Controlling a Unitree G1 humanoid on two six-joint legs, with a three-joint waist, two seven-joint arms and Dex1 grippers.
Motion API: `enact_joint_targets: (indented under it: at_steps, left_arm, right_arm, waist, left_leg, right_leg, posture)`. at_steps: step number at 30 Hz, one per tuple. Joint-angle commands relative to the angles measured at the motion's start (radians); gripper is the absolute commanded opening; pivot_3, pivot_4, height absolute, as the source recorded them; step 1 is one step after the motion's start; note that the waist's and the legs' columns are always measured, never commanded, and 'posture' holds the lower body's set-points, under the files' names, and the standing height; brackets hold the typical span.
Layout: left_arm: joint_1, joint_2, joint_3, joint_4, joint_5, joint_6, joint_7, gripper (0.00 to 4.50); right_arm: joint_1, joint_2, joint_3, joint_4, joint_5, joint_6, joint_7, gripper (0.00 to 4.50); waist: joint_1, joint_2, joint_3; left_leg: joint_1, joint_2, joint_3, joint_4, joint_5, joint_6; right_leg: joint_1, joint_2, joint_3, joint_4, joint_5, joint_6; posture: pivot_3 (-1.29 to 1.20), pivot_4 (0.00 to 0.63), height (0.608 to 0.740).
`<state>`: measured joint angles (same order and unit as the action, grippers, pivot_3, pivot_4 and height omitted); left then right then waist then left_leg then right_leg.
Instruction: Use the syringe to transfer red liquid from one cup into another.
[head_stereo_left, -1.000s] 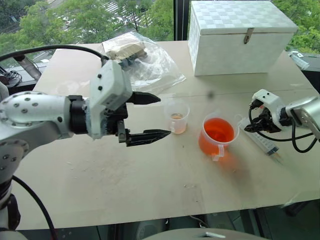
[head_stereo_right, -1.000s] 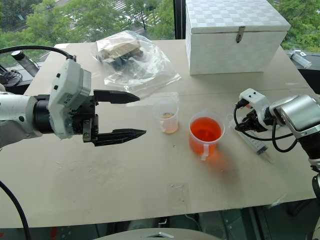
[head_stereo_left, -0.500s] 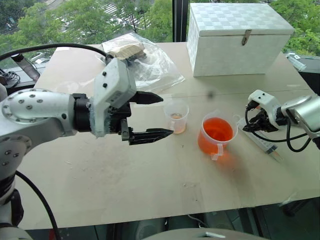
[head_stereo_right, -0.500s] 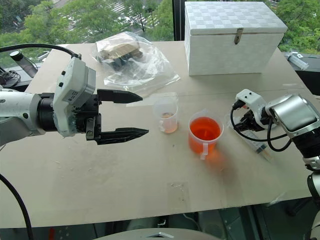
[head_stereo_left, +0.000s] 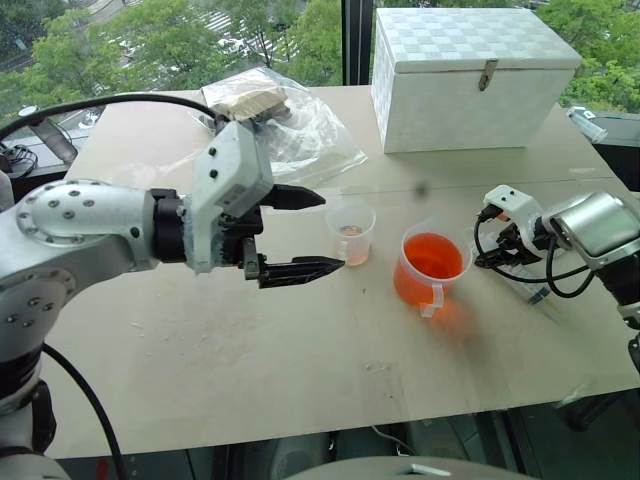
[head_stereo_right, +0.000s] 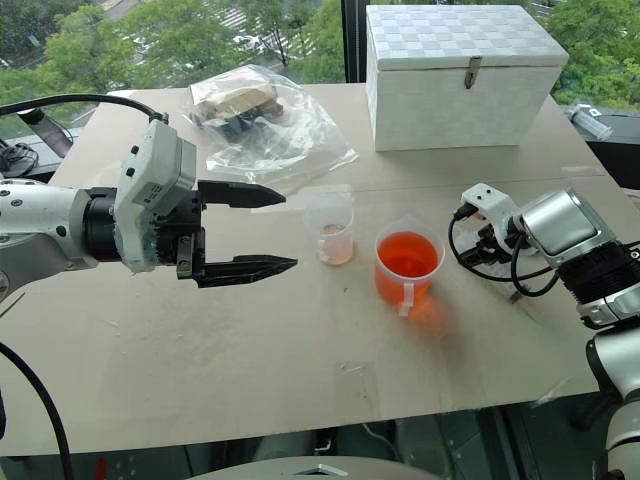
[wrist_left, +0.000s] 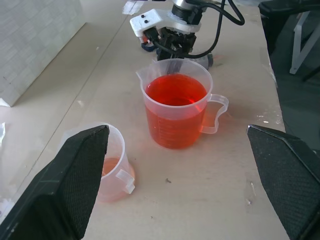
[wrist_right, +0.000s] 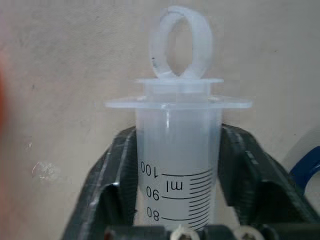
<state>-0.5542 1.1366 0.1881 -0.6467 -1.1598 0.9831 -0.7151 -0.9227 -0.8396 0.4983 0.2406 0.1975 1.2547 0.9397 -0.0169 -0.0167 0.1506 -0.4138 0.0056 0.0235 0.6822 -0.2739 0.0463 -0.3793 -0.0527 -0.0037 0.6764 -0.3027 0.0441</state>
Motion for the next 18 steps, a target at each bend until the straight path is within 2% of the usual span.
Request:
enact_joint_targets:
  at_steps: [1,6,10,14,18]
  left_arm:
    - [0.003,0.001,0.032,-0.012,0.009,-0.018,-0.005,4.50]
    - [0.007,-0.007,0.019,-0.007,0.037,-0.034,-0.024,4.50]
    - [0.013,-0.026,0.026,-0.009,0.052,-0.042,-0.012,4.50]
    - [0.009,-0.047,0.043,0.004,0.055,-0.048,0.002,4.50]
    - [-0.043,-0.082,0.041,0.055,0.056,-0.057,0.030,4.50]
  right_arm:
    - [-0.052,0.003,0.035,0.025,-0.019,-0.014,0.045,1.48]
    - [-0.123,0.030,0.113,0.116,-0.078,-0.070,0.099,1.48]
    - [-0.144,0.029,0.112,0.132,-0.088,-0.064,0.133,1.48]
    - [-0.192,0.000,-0.030,0.163,-0.060,-0.061,0.113,1.48]
    - [-0.242,-0.023,-0.231,0.089,-0.008,0.004,0.058,1.48]
  waist:
    - [0.000,0.001,0.001]
    - [0.000,0.000,0.001]
    - [0.001,0.001,0.001]
    - [0.003,0.002,0.003]
    - [0.005,0.004,0.005]
  left_leg:
    - [0.000,0.000,0.000,0.000,0.000,0.000]
    - [-0.001,0.000,0.000,0.000,0.000,0.000]
    - [-0.001,0.000,0.000,0.000,0.000,0.000]
    - [-0.001,0.000,0.000,0.000,0.000,0.000]
    - [-0.002,0.000,0.000,0.000,0.000,0.000]
  right_leg:
    - [0.000,0.000,0.000,0.000,0.000,0.000]
    - [0.000,0.000,0.000,-0.001,0.000,0.000]
    - [0.000,0.000,0.000,-0.001,0.000,0.000]
    - [-0.001,0.000,0.000,-0.001,0.000,0.000]
    - [-0.001,-0.001,0.000,-0.001,0.000,0.000]
  posture:
    - [0.00,0.150,0.740]
    - [0.00,0.150,0.740]
    - [0.00,0.150,0.740]
    - [0.00,0.150,0.740]
    - [0.00,0.150,0.740]
